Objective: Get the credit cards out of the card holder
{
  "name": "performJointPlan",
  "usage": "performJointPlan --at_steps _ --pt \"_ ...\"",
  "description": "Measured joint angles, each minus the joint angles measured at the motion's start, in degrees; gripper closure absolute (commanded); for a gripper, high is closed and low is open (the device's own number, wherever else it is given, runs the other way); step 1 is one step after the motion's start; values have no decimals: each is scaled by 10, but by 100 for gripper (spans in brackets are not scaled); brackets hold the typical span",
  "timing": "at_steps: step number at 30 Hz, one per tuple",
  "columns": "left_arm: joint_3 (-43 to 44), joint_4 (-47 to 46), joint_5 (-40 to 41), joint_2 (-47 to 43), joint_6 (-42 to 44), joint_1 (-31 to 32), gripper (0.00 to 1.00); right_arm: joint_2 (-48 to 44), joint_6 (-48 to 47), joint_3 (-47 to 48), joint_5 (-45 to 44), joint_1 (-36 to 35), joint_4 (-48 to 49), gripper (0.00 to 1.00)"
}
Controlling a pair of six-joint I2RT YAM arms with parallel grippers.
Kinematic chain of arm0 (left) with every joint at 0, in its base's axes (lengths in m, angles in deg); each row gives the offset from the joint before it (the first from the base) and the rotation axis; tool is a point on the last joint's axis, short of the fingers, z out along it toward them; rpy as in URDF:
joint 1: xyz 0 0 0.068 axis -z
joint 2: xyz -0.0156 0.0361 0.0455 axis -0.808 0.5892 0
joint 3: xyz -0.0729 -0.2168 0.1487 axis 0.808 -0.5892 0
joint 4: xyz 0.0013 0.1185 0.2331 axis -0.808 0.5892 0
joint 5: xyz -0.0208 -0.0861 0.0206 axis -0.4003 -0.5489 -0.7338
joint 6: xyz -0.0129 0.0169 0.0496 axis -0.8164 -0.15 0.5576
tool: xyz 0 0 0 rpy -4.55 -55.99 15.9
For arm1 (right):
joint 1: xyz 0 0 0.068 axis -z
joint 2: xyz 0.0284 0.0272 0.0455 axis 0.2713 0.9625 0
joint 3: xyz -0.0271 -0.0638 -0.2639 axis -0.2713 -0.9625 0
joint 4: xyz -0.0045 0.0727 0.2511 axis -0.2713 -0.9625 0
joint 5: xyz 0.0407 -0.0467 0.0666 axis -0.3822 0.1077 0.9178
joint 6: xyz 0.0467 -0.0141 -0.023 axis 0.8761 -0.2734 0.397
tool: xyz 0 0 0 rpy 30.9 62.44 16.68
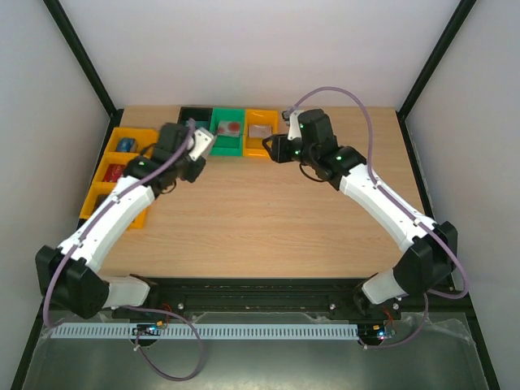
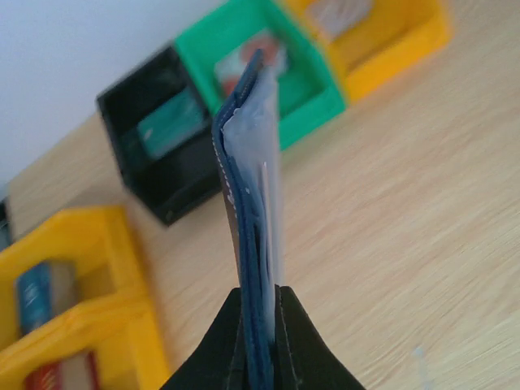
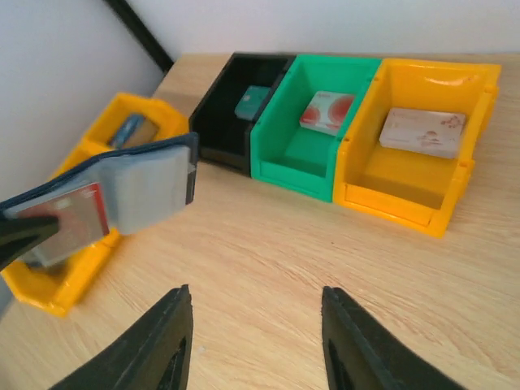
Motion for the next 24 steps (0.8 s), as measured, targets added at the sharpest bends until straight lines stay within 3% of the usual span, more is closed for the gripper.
performJointPlan --at_steps 2,5,9,14,17,24 --pt "-24 1 102 13 17 32 98 5 -8 0 -3 -13 -7 68" --pt "1 40 105 35 9 32 98 0 -12 -10 74 -54 38 73" --pt "90 72 -54 43 -14 8 98 -21 72 -93 254 -90 238 82" --pt "148 89 -285 39 -39 -24 98 -22 154 -125 340 -85 377 85" --pt "153 105 -401 36 -46 -33 98 -22 154 -123 345 -84 388 87" --pt "166 138 -582 29 -44 -78 98 -37 121 -123 324 -63 358 87"
